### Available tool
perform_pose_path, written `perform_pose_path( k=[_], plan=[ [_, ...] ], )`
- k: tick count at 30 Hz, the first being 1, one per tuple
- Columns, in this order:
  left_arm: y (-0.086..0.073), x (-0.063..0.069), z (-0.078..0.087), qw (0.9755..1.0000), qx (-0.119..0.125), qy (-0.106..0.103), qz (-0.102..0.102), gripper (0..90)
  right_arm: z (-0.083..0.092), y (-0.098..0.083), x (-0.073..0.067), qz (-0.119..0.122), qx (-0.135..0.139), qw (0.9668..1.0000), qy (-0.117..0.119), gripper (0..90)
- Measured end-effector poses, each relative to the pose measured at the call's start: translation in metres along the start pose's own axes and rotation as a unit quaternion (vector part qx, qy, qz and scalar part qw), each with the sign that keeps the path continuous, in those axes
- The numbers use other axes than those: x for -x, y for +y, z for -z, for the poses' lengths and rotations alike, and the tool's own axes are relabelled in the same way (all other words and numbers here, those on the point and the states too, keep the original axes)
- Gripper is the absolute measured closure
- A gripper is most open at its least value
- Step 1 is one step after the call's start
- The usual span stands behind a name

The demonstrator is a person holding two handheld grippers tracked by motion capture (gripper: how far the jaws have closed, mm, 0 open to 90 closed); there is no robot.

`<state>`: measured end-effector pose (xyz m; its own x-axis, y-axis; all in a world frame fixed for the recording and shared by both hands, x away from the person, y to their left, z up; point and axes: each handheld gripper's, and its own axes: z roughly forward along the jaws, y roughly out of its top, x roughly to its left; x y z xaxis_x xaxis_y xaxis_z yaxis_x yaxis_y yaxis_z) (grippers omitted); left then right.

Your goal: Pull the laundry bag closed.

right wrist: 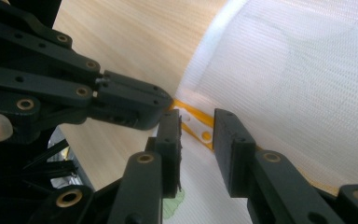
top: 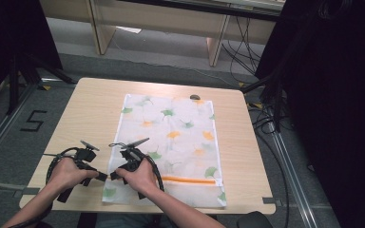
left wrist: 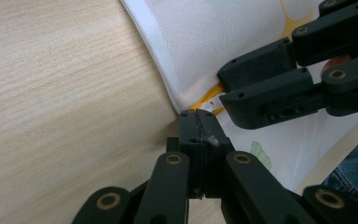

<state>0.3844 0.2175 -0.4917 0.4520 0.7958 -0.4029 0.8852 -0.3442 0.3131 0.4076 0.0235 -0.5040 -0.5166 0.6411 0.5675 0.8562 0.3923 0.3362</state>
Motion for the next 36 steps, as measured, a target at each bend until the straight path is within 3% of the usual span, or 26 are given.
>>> perform_pose_path(
  k=[1, 2, 3, 6, 7, 12, 15, 20, 25, 27, 29, 31, 32, 33, 34, 35, 36],
  plan=[
    [0.0, 0.0, 0.0, 1.0, 0.0, -0.001, 0.0, 89.1, 0.0, 0.0, -0.002, -0.009, 0.004, 0.9999, -0.007, 70.9],
    [0.0, 0.002, -0.002, 0.9998, 0.013, -0.004, 0.015, 89.1, 0.002, 0.0, -0.005, -0.034, -0.007, 0.9993, -0.014, 70.3],
    [0.0, 0.002, -0.002, 0.9997, 0.015, -0.004, 0.018, 89.0, 0.003, 0.0, -0.005, -0.029, -0.001, 0.9993, -0.023, 70.5],
    [0.0, 0.002, -0.002, 0.9998, 0.014, -0.004, 0.017, 88.9, 0.003, 0.002, -0.003, -0.038, 0.003, 0.9991, -0.021, 70.7],
    [0.0, -0.001, 0.0, 1.0, -0.001, -0.001, 0.0, 88.8, 0.003, 0.002, -0.003, -0.031, 0.0, 0.9993, -0.021, 70.7],
    [-0.001, 0.0, -0.001, 1.0, -0.001, -0.002, 0.003, 88.8, -0.002, 0.0, -0.003, -0.027, 0.0, 0.9996, -0.01, 72.0],
    [-0.001, 0.0, -0.001, 1.0, -0.001, -0.001, 0.002, 88.8, -0.001, 0.0, -0.003, -0.052, -0.004, 0.9987, -0.002, 74.5],
    [-0.001, 0.0, -0.001, 1.0, -0.001, -0.002, 0.002, 88.7, 0.001, 0.0, 0.0, -0.068, 0.003, 0.9976, 0.01, 78.8],
    [-0.001, 0.0, -0.001, 1.0, -0.001, -0.002, 0.002, 88.6, 0.003, 0.001, 0.003, -0.068, -0.001, 0.9975, 0.019, 79.4],
    [-0.001, 0.0, -0.001, 1.0, -0.002, -0.003, 0.002, 88.5, 0.0, 0.0, 0.008, -0.024, 0.026, 0.9993, 0.013, 79.3],
    [-0.001, 0.0, -0.001, 1.0, -0.003, -0.003, 0.002, 88.5, 0.001, 0.0, 0.007, -0.034, 0.016, 0.9993, 0.005, 78.2],
    [-0.001, 0.0, -0.001, 1.0, -0.003, -0.002, 0.002, 88.5, -0.001, 0.0, 0.009, -0.024, 0.02, 0.9995, 0.001, 77.2],
    [-0.001, 0.0, -0.001, 1.0, -0.003, -0.003, 0.001, 88.5, 0.002, 0.0, 0.002, -0.063, -0.007, 0.998, 0.006, 75.9],
    [-0.001, 0.0, -0.001, 1.0, -0.004, -0.002, 0.001, 88.5, 0.001, 0.0, 0.001, -0.064, -0.011, 0.9978, 0.013, 75.1],
    [-0.001, 0.0, -0.002, 1.0, -0.003, -0.001, 0.001, 88.6, 0.0, 0.0, 0.001, -0.052, -0.002, 0.9987, -0.002, 74.9],
    [-0.001, 0.0, -0.002, 1.0, -0.003, -0.002, 0.001, 88.6, -0.001, 0.0, 0.001, -0.035, 0.003, 0.9994, 0.003, 74.7],
    [-0.001, 0.0, -0.001, 1.0, -0.006, -0.002, -0.002, 88.6, -0.001, 0.0, 0.0, -0.047, -0.002, 0.9989, 0.005, 74.7]
  ],
)
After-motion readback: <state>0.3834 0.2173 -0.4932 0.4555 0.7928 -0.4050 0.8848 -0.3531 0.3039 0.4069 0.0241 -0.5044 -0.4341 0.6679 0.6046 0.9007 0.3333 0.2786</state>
